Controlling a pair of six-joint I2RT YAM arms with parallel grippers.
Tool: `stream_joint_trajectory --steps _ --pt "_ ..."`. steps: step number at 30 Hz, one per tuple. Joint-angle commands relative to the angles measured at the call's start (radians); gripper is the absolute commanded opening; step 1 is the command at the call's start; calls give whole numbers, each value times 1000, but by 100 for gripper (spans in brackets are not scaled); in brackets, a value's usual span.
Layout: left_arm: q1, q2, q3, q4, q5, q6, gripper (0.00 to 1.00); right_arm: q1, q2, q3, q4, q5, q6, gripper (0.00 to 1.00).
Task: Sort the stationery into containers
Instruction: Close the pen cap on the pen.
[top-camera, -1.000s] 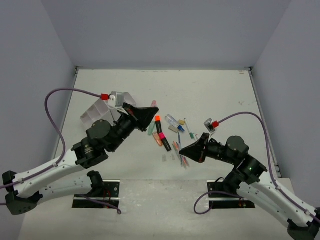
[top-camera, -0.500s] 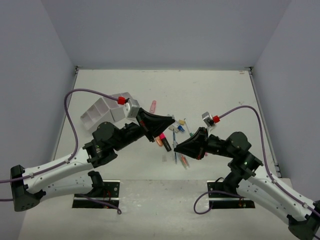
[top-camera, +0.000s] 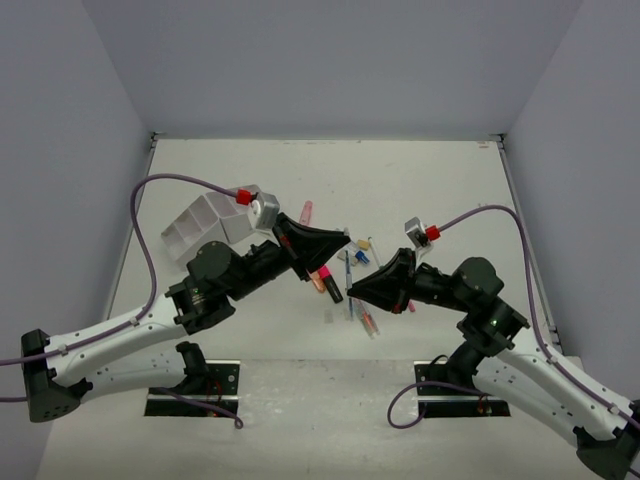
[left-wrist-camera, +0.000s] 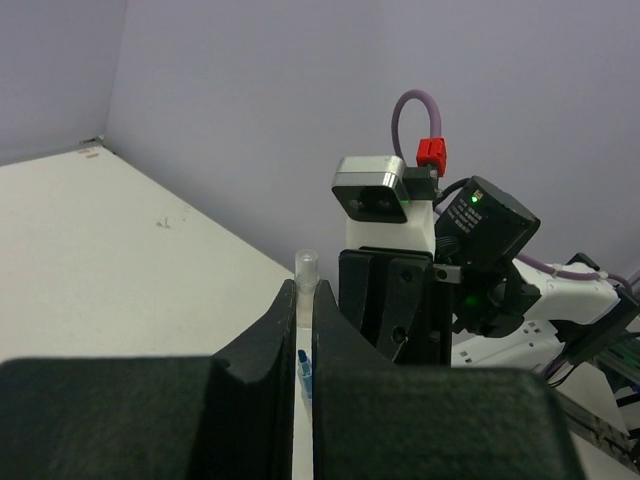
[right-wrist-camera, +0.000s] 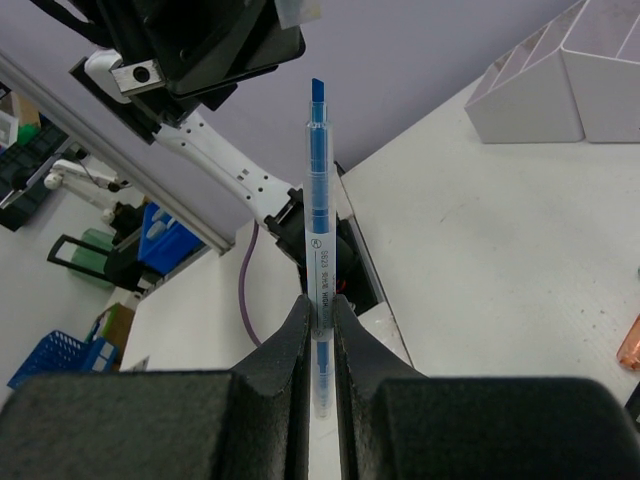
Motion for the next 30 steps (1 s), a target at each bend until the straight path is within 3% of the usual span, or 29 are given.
stream_joint_trajectory --steps 1,30 --pt "3 13 28 13 7 -22 0 2 8 50 -7 26 -27 0" --pt "3 34 -5 22 -8 -15 0 2 -20 74 -65 98 -55 0"
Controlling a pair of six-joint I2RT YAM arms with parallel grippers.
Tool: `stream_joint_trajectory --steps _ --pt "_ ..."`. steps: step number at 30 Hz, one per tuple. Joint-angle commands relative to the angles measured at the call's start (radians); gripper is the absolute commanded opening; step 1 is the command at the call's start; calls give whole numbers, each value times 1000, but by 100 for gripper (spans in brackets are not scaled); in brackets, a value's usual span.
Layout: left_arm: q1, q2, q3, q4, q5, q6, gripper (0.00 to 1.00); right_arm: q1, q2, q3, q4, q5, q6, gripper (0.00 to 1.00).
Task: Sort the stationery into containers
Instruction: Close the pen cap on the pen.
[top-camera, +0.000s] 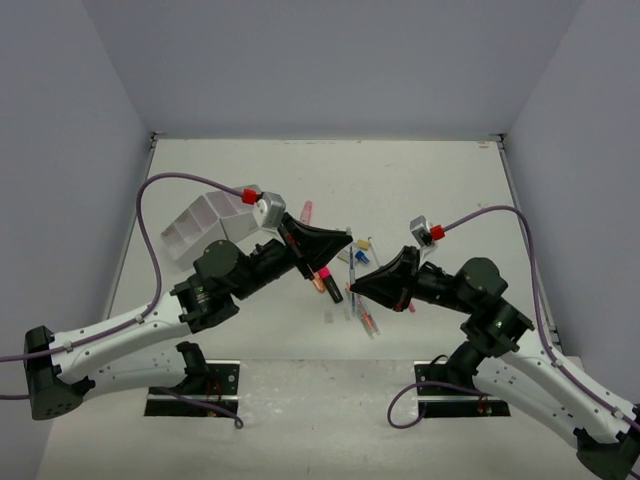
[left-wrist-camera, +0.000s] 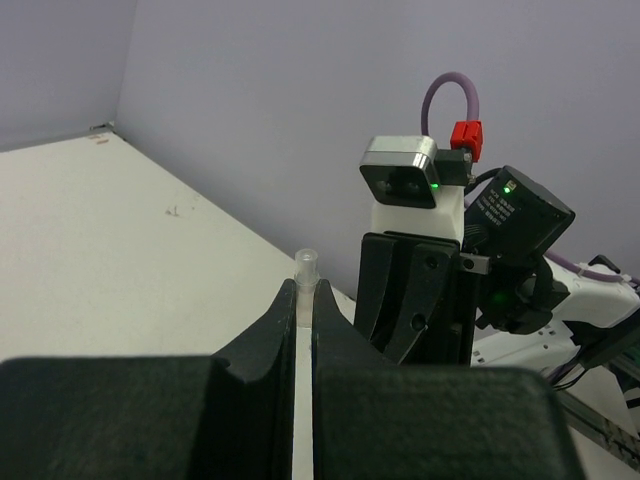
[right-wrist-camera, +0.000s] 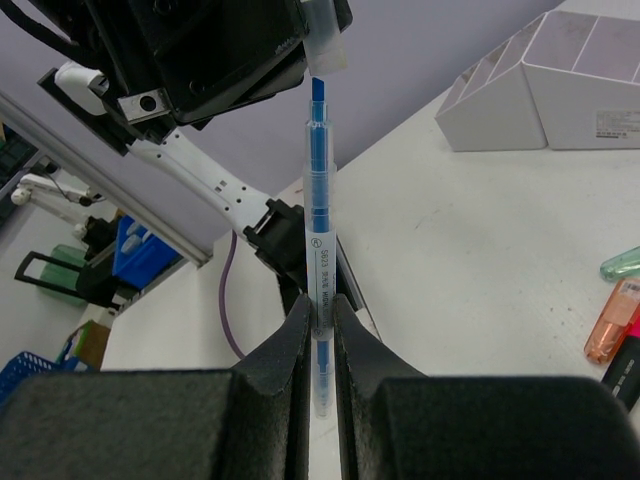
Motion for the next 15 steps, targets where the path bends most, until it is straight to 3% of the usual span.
stream_joint_trajectory --steps 1,15 --pt "3 6 -4 23 13 -10 0 2 -5 52 -9 33 -22 0" --pt "3 21 9 -6 70 -34 0 2 -3 108 -55 90 -68 0"
